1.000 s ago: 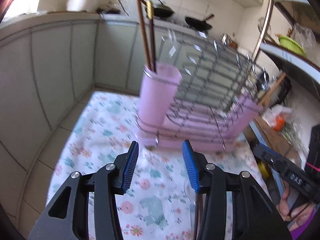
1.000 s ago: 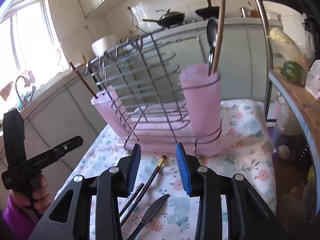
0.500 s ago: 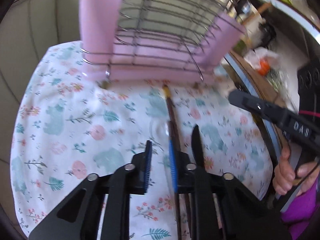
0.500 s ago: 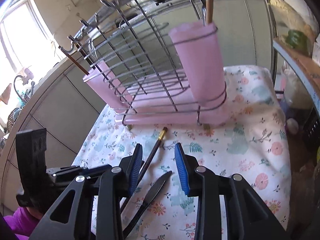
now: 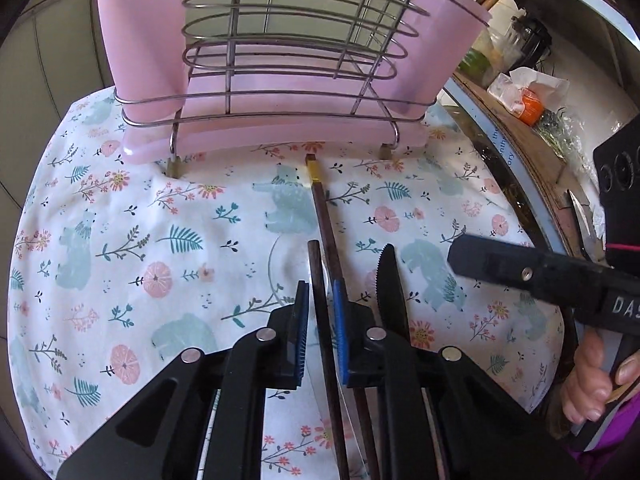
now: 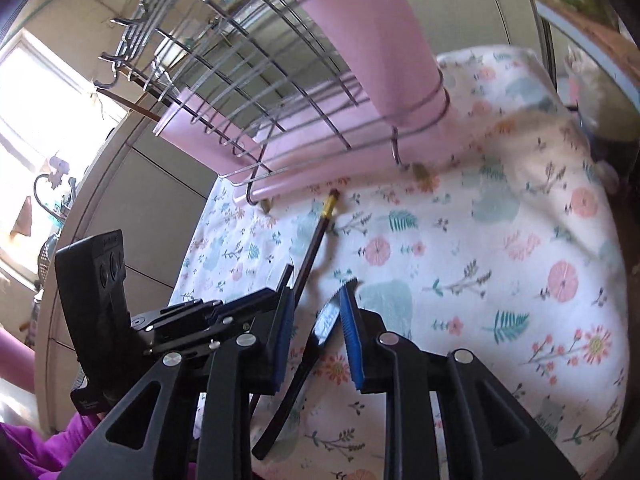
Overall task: Organize utensils
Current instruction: 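Grasp a dark chopstick with left gripper while right grasps the black knife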
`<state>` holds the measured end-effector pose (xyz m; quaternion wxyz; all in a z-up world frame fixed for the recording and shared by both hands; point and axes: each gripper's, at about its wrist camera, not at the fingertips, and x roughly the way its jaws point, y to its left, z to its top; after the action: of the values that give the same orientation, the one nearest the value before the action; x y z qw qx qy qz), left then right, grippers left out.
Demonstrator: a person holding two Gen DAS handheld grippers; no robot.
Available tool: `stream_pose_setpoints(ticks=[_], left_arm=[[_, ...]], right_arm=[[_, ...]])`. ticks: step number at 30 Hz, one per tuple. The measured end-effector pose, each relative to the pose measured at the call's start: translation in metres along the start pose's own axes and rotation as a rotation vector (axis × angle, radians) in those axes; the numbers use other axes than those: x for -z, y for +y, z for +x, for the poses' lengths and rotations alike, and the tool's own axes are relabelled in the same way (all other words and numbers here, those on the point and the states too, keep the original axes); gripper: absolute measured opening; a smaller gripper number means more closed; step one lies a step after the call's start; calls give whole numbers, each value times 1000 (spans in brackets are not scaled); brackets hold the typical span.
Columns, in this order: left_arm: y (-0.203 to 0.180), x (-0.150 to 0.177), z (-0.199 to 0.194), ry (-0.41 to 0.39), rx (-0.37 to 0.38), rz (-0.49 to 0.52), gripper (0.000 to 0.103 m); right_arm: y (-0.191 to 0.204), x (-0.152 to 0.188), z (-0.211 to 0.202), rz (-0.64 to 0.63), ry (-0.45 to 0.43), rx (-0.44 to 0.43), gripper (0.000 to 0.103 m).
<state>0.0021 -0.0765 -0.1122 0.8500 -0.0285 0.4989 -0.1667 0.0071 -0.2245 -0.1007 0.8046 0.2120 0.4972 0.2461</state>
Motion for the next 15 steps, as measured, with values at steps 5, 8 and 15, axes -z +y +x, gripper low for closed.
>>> stream_pose_setpoints(ticks=[5, 8, 15], left_arm=[[12, 3, -9, -50, -45, -41, 5], [26, 4, -25, -100, -42, -97, 5], [47, 3, -44, -140, -75, -165, 5]], right_arm=[[-10, 3, 17, 77, 86, -45, 24], [-14, 3, 26, 98, 107, -25, 24], [-5, 2, 52, 76, 134, -12, 21]])
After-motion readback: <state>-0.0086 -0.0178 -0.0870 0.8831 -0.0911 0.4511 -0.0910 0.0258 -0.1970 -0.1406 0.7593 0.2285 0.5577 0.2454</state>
